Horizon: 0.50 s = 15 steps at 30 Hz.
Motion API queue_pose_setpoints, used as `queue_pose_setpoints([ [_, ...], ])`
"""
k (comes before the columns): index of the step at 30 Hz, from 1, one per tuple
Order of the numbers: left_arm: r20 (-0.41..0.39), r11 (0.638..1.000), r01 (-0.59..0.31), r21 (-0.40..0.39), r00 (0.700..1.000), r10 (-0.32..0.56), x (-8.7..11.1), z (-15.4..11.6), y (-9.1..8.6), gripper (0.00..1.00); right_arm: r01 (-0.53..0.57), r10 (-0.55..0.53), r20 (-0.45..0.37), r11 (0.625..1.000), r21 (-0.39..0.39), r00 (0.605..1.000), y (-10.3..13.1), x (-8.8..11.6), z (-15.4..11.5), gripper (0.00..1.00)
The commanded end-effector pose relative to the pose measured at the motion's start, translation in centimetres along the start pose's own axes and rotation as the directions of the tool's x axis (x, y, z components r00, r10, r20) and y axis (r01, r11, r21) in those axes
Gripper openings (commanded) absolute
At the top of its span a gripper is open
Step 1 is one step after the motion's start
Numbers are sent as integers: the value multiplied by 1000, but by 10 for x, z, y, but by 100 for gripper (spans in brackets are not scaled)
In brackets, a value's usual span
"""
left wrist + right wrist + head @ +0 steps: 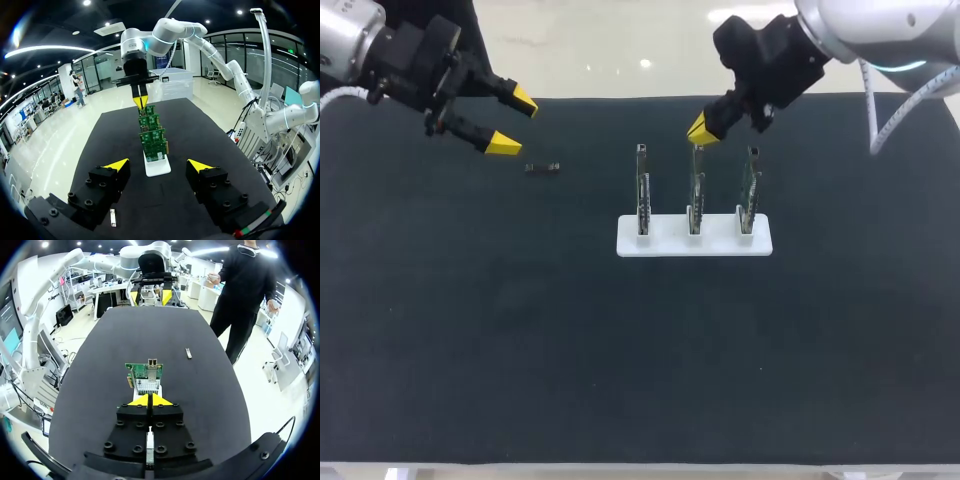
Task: Pick up the optical module with the left hand, and insert it into the network port with the right hand.
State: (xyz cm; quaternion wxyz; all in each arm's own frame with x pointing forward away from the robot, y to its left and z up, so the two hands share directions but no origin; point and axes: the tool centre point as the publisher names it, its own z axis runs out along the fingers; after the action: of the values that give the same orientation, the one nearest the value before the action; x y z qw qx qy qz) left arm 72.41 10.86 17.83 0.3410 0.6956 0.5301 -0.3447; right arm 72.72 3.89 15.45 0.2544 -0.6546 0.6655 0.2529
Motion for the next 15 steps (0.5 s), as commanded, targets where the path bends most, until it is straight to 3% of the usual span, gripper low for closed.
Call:
queue_pose_setpoints([
  [1, -3, 1000, 1, 3, 1000, -1, 0, 0, 1, 100, 1, -1, 2, 1000, 2, 1000, 1, 2, 2, 0],
  [15, -3, 1000, 1, 3, 1000, -1, 0, 0, 1, 100, 8, -8, 1, 1000, 6, 1000, 3, 7, 6, 0],
])
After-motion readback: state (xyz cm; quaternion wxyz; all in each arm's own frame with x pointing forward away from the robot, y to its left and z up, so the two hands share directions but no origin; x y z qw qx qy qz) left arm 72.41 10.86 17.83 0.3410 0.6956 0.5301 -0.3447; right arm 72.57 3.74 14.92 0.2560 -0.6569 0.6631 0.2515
